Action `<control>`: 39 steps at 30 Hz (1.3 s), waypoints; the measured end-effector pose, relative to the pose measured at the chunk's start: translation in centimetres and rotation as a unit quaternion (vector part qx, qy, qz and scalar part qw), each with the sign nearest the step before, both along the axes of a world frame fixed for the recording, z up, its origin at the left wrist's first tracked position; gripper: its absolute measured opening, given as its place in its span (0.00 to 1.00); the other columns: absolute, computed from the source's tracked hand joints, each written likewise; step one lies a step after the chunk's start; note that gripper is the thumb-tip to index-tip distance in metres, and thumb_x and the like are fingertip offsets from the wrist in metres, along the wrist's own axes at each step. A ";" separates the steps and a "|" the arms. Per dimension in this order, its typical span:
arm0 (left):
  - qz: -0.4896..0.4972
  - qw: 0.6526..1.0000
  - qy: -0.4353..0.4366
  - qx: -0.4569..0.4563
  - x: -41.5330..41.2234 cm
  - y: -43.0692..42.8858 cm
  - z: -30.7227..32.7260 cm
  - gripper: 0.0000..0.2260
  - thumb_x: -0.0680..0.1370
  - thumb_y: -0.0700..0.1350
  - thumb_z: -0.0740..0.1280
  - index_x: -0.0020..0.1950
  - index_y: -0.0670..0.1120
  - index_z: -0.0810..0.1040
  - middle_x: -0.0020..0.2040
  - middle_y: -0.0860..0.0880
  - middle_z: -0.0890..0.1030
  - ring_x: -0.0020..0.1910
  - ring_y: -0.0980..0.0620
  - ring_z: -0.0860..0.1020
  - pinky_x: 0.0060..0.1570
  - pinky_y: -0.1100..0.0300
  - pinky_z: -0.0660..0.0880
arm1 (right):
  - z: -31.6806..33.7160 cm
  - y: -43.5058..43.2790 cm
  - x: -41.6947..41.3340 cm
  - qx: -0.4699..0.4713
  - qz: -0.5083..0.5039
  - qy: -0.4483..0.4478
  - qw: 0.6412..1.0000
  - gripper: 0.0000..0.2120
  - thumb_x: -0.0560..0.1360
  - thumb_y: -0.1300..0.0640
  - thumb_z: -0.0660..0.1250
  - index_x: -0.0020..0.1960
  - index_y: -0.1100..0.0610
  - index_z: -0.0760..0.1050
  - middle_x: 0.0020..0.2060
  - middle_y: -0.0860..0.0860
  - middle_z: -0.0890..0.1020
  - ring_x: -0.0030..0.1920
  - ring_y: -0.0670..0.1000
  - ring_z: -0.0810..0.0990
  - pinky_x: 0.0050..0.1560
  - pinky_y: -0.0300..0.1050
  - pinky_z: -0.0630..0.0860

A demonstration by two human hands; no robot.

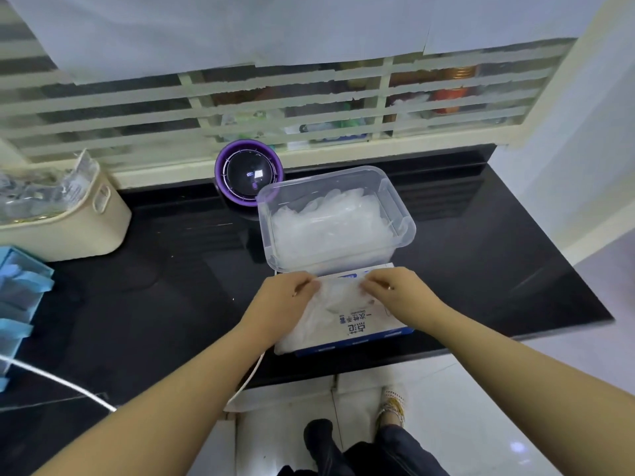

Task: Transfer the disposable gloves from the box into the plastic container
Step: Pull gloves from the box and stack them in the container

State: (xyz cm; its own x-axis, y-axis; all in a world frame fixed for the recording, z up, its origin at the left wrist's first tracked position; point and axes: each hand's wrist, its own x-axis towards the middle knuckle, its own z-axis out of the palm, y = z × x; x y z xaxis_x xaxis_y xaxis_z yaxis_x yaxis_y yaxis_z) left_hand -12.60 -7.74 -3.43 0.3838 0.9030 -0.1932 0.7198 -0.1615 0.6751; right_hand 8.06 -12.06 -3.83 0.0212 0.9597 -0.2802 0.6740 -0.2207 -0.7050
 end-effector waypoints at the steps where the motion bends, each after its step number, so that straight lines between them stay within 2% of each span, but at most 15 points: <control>1: 0.008 1.000 -0.013 -0.009 -0.1 -0.1 0.0 0.09 0.82 0.49 0.60 0.51 0.50 0.80 0.40 0.58 0.78 0.39 0.62 0.74 0.38 0.76 0.67 | 0.1 0.1 -0.1 0.003 -0.010 0.007 1.000 0.15 0.80 0.53 0.60 0.41 0.60 0.78 0.36 0.55 0.79 0.32 0.45 0.71 0.33 0.36 0.67; 5: 0.037 0.997 -0.053 -0.039 -0.2 -0.7 -0.4 0.13 0.82 0.48 0.60 0.46 0.44 0.79 0.36 0.52 0.78 0.35 0.57 0.73 0.36 0.69 0.67 | 0.8 0.1 -0.4 0.019 -0.048 0.049 0.997 0.17 0.80 0.53 0.61 0.32 0.51 0.72 0.28 0.44 0.73 0.25 0.39 0.69 0.29 0.31 0.64; 7: 0.047 0.996 -0.065 -0.028 -0.2 -0.9 -0.3 0.14 0.82 0.49 0.59 0.44 0.42 0.78 0.36 0.49 0.78 0.35 0.55 0.72 0.36 0.65 0.68 | 1.1 0.1 -0.6 0.031 -0.061 0.059 0.996 0.12 0.80 0.53 0.61 0.40 0.50 0.78 0.34 0.43 0.79 0.32 0.40 0.76 0.32 0.29 0.67; 9: 0.055 0.995 -0.083 -0.008 -0.1 -1.1 -0.1 0.12 0.82 0.49 0.60 0.43 0.47 0.78 0.35 0.52 0.78 0.33 0.56 0.72 0.35 0.64 0.69 | 1.4 0.1 -0.7 0.051 -0.076 0.057 0.994 0.09 0.79 0.52 0.62 0.49 0.52 0.81 0.40 0.43 0.81 0.40 0.43 0.79 0.37 0.28 0.70; 13: 0.059 0.992 -0.107 0.040 -0.1 -1.4 0.8 0.12 0.82 0.49 0.60 0.39 0.54 0.75 0.32 0.58 0.76 0.31 0.60 0.72 0.34 0.65 0.70 | 2.7 0.0 -1.0 0.135 -0.105 0.054 0.984 0.03 0.77 0.54 0.66 0.45 0.49 0.77 0.37 0.37 0.78 0.34 0.35 0.74 0.35 0.24 0.69; 15: 0.061 0.989 -0.120 0.055 -0.1 -1.5 1.2 0.09 0.82 0.49 0.60 0.44 0.54 0.77 0.35 0.61 0.77 0.35 0.64 0.75 0.37 0.69 0.70 | 3.2 0.1 -1.1 0.168 -0.116 0.062 0.977 0.03 0.76 0.56 0.68 0.43 0.50 0.77 0.36 0.37 0.77 0.32 0.32 0.72 0.34 0.24 0.68; 18: 0.076 0.983 -0.140 0.092 -0.2 -1.5 1.3 0.10 0.81 0.52 0.60 0.57 0.53 0.78 0.46 0.62 0.79 0.46 0.62 0.78 0.47 0.66 0.75 | 3.5 0.5 -1.0 0.182 -0.133 0.066 0.972 0.04 0.75 0.55 0.68 0.42 0.49 0.78 0.34 0.38 0.77 0.29 0.36 0.71 0.33 0.25 0.68; 19: 0.085 0.977 -0.145 0.130 -0.4 -1.5 1.3 0.13 0.80 0.54 0.60 0.60 0.52 0.77 0.49 0.61 0.78 0.48 0.61 0.77 0.48 0.64 0.76 | 3.5 0.6 -0.9 0.182 -0.140 0.067 0.971 0.04 0.75 0.54 0.68 0.42 0.48 0.78 0.34 0.38 0.77 0.29 0.38 0.71 0.32 0.25 0.68; 21: 0.067 0.944 -0.120 0.301 -0.8 -1.7 1.2 0.13 0.78 0.56 0.62 0.59 0.51 0.73 0.51 0.55 0.75 0.48 0.59 0.74 0.48 0.62 0.73 | 3.6 0.8 -0.7 0.177 -0.153 0.070 0.970 0.05 0.76 0.53 0.67 0.41 0.48 0.77 0.34 0.38 0.77 0.29 0.41 0.71 0.32 0.24 0.68; 23: -0.030 0.875 -0.046 0.480 -0.9 -2.1 0.7 0.13 0.75 0.54 0.65 0.56 0.51 0.72 0.52 0.52 0.74 0.50 0.54 0.72 0.52 0.58 0.67 | 3.6 0.9 -0.5 0.170 -0.159 0.074 0.970 0.05 0.76 0.53 0.67 0.41 0.49 0.78 0.34 0.39 0.78 0.32 0.42 0.73 0.33 0.24 0.69; 25: -0.152 0.835 0.025 0.529 -0.4 -2.6 -0.2 0.15 0.75 0.56 0.66 0.58 0.52 0.71 0.56 0.52 0.71 0.53 0.51 0.71 0.55 0.56 0.65 | 3.5 0.8 -0.5 0.154 -0.159 0.082 0.972 0.06 0.76 0.53 0.67 0.40 0.50 0.78 0.34 0.40 0.78 0.31 0.40 0.73 0.32 0.25 0.68; 28: -0.177 0.861 0.098 0.466 0.7 -2.4 -1.7 0.27 0.72 0.60 0.65 0.68 0.51 0.66 0.65 0.47 0.67 0.62 0.47 0.69 0.61 0.54 0.70 | 3.3 0.6 -0.3 0.119 -0.154 0.098 0.976 0.10 0.78 0.54 0.64 0.41 0.55 0.80 0.32 0.44 0.78 0.29 0.38 0.72 0.30 0.27 0.67; 32: -0.124 0.896 0.098 0.416 2.2 -1.6 -2.3 0.39 0.68 0.53 0.75 0.73 0.49 0.61 0.68 0.46 0.70 0.60 0.46 0.74 0.55 0.52 0.75 | 3.6 0.3 0.3 0.029 -0.128 0.129 0.983 0.15 0.81 0.54 0.58 0.44 0.56 0.81 0.36 0.44 0.79 0.36 0.42 0.74 0.40 0.35 0.70; 36: -0.087 0.913 0.083 0.390 3.7 -1.0 -1.3 0.43 0.64 0.50 0.80 0.72 0.46 0.62 0.55 0.47 0.80 0.48 0.47 0.80 0.45 0.53 0.77 | 3.4 0.2 0.7 -0.041 -0.118 0.206 0.971 0.18 0.81 0.52 0.56 0.49 0.62 0.81 0.44 0.57 0.82 0.42 0.49 0.76 0.50 0.46 0.75; 39: -0.070 0.929 0.061 0.358 3.8 -0.7 -1.1 0.41 0.63 0.46 0.81 0.70 0.47 0.63 0.43 0.49 0.81 0.39 0.49 0.79 0.42 0.53 0.77 | 3.3 0.0 0.6 -0.048 -0.104 0.223 0.968 0.18 0.82 0.52 0.56 0.50 0.61 0.81 0.47 0.58 0.83 0.45 0.52 0.78 0.56 0.50 0.75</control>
State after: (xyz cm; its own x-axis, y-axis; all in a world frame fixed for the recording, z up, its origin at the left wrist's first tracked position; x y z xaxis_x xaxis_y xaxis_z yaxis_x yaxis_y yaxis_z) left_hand -8.76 -8.48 -4.51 0.5214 0.7599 0.3882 0.7218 -0.6354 0.2744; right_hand 8.70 -12.05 -0.55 0.0680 0.9167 -0.3938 0.2417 -0.3981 -0.8849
